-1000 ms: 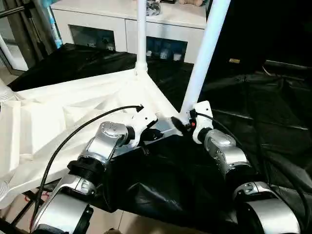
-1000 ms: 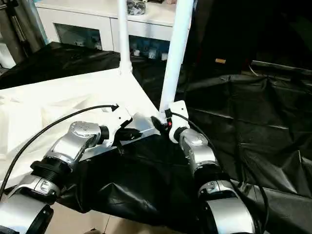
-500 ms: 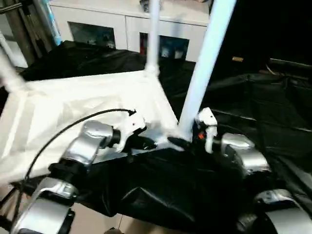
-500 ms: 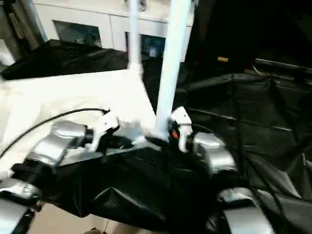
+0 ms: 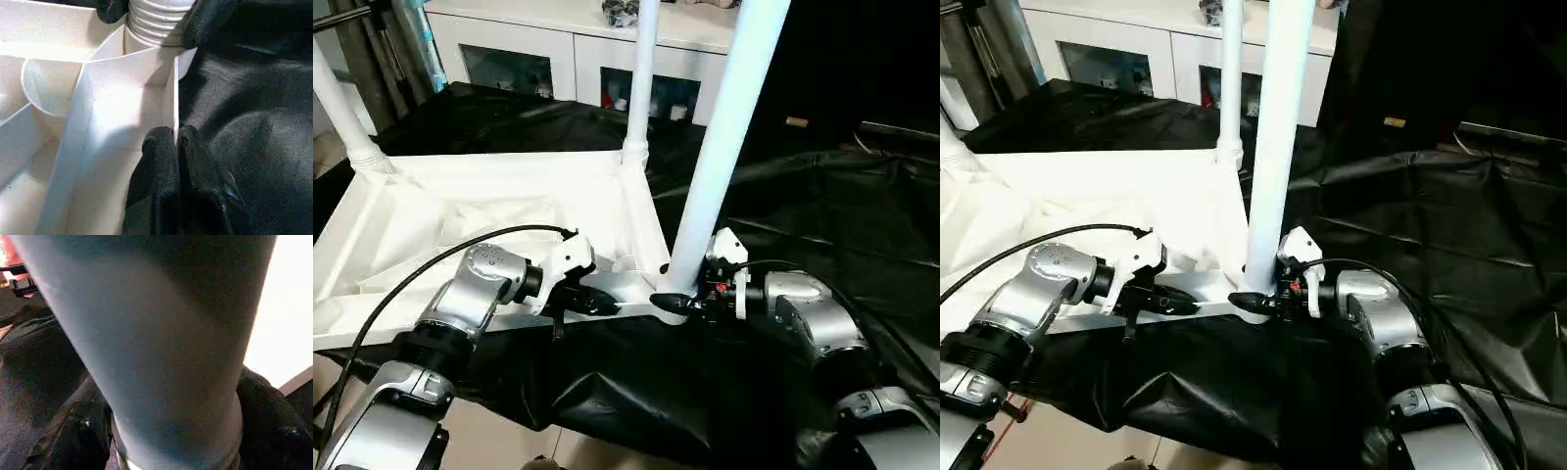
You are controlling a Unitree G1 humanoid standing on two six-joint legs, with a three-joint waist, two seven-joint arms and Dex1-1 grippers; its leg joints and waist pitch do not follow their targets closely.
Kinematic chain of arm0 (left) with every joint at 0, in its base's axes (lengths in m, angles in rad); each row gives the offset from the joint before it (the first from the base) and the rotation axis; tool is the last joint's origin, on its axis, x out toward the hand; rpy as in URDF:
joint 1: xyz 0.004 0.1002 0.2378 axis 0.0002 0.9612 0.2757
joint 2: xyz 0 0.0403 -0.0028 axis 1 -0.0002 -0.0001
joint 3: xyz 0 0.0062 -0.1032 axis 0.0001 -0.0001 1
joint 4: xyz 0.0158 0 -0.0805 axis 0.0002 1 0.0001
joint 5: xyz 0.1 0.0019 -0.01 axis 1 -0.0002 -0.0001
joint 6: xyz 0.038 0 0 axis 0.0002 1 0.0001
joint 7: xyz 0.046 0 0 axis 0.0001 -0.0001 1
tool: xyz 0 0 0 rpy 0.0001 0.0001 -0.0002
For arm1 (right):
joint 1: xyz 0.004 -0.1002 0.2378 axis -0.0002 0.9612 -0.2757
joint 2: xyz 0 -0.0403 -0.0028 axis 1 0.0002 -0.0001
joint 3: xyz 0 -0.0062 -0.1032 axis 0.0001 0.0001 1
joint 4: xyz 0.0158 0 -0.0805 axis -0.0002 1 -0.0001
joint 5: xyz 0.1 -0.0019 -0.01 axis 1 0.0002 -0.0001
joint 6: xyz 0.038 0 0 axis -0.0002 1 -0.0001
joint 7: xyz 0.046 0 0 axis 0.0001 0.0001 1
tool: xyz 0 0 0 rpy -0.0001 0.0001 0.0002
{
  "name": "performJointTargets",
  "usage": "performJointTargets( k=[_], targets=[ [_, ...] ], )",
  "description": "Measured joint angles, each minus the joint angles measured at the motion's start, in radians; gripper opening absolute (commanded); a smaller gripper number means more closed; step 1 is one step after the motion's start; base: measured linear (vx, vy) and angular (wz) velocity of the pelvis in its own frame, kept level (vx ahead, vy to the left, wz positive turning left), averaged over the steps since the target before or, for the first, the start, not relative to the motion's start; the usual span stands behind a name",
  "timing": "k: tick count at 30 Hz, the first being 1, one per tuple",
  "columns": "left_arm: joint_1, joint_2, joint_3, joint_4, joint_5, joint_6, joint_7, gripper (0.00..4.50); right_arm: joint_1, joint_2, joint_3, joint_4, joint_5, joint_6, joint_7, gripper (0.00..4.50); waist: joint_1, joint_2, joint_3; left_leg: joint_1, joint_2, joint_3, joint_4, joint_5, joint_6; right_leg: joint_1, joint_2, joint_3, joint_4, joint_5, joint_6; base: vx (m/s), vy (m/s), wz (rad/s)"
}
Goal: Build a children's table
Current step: Rotate leg to tighten
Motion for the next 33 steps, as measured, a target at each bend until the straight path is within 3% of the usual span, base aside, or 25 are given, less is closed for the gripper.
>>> performJointTargets(
  k=[3, 10, 15, 17, 20, 25, 33],
  targets=[
    [-0.016, -0.027, 0.004, 0.03, 0.015, 0.0, 0.078, 0.0, -0.005, 0.023, -0.022, 0.022, -0.011, -0.005, -0.105, 2.8, 0.001, 0.0, 0.0, 0.002, -0.001, 0.0, 0.0, 0.0, 0.0, 0.002, -0.001, 0.0, 0.0, 0.0, 0.0, 0.0, 0.0, 0.0],
    [-0.1, -0.156, 0.037, 0.164, 0.061, 0.032, 0.363, 0.0, -0.13, 0.159, -0.126, 0.225, -0.04, -0.014, -0.594, 2.79, -0.015, 0.0, 0.0, 0.007, -0.001, -0.002, 0.0, 0.0, -0.001, 0.004, -0.002, 0.001, 0.001, -0.002, 0.004, 0.0, 0.0, 0.0],
    [-0.112, -0.204, 0.048, 0.18, 0.061, 0.062, 0.448, 0.0, -0.163, 0.204, -0.168, 0.278, -0.037, -0.027, -0.752, 2.77, -0.014, 0.003, -0.001, 0.008, -0.001, -0.002, -0.001, 0.0, -0.001, 0.004, -0.002, 0.001, 0.001, -0.002, 0.004, 0.0, 0.0, 0.0],
    [-0.112, -0.21, 0.052, 0.18, 0.066, 0.062, 0.453, 0.0, -0.166, 0.206, -0.171, 0.293, -0.039, -0.048, -0.756, 2.77, -0.013, 0.004, -0.002, 0.008, -0.001, -0.002, -0.001, 0.0, -0.001, 0.004, -0.002, 0.001, 0.001, -0.001, 0.002, 0.0, 0.0, 0.0],
    [-0.112, -0.21, 0.054, 0.179, 0.068, 0.061, 0.449, 0.0, -0.171, 0.21, -0.184, 0.309, -0.034, -0.064, -0.745, 3.46, -0.013, 0.004, -0.002, 0.008, -0.001, -0.002, -0.001, 0.0, -0.001, 0.004, -0.002, 0.001, 0.001, 0.001, 0.0, 0.0, 0.0, 0.0],
    [-0.104, -0.185, 0.053, 0.163, 0.065, 0.057, 0.406, 0.0, -0.158, 0.198, -0.18, 0.291, -0.033, -0.069, -0.648, 3.85, -0.021, 0.004, -0.002, 0.008, -0.001, -0.002, -0.002, 0.0, 0.0, 0.004, -0.001, 0.0, 0.001, 0.0, 0.0, 0.0, 0.0, 0.0],
    [-0.064, -0.107, 0.04, 0.098, 0.046, 0.036, 0.242, 0.0, -0.084, 0.099, -0.117, 0.186, -0.017, -0.058, -0.323, 3.85, -0.02, 0.005, -0.002, 0.006, -0.001, -0.001, -0.003, 0.0, 0.0, 0.003, -0.001, 0.0, -0.002, -0.001, 0.001, 0.0, 0.0, 0.0]
  ],
)
